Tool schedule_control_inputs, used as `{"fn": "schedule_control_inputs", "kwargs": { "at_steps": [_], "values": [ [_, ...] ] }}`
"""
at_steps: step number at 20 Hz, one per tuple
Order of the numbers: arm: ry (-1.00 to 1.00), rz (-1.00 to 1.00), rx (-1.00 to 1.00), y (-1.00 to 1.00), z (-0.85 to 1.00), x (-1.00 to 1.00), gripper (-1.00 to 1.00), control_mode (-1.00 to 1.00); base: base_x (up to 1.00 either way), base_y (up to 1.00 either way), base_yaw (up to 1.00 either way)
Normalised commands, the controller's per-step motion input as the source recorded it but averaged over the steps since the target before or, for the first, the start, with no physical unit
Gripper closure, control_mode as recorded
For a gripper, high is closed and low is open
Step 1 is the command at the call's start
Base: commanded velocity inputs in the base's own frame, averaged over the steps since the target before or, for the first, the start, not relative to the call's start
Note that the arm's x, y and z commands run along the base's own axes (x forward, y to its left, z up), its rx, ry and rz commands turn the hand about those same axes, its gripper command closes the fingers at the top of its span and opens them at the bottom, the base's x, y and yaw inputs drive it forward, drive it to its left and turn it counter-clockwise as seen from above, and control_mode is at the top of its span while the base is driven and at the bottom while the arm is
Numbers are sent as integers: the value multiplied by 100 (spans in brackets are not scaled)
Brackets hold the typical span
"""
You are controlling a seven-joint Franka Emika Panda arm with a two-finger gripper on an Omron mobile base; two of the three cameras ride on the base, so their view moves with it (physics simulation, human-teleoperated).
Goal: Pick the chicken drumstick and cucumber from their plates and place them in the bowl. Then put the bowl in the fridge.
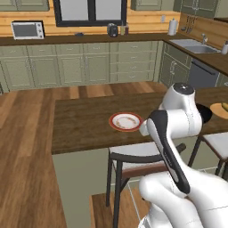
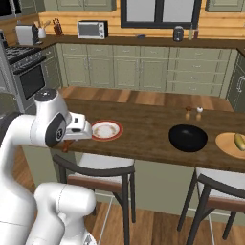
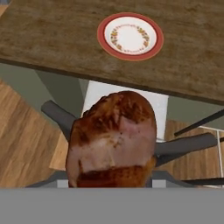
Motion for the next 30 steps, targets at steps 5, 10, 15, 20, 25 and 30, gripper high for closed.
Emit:
{"fn": "schedule_control_inputs", "kwargs": {
  "at_steps": [5, 10, 15, 20, 25, 30],
  "values": [
    [0, 0, 0, -8, 0, 0, 100, 100, 0, -53, 0],
    [0, 0, 0, 0, 0, 0, 100, 100, 0, -75, 0],
    [0, 0, 0, 0, 0, 0, 100, 100, 0, -67, 0],
    [0, 0, 0, 0, 0, 0, 100, 100, 12, -51, -3],
    [0, 0, 0, 0, 0, 0, 100, 100, 19, -43, -5],
    [0, 0, 0, 0, 0, 0, 100, 100, 1, -68, -4]
  ]
}}
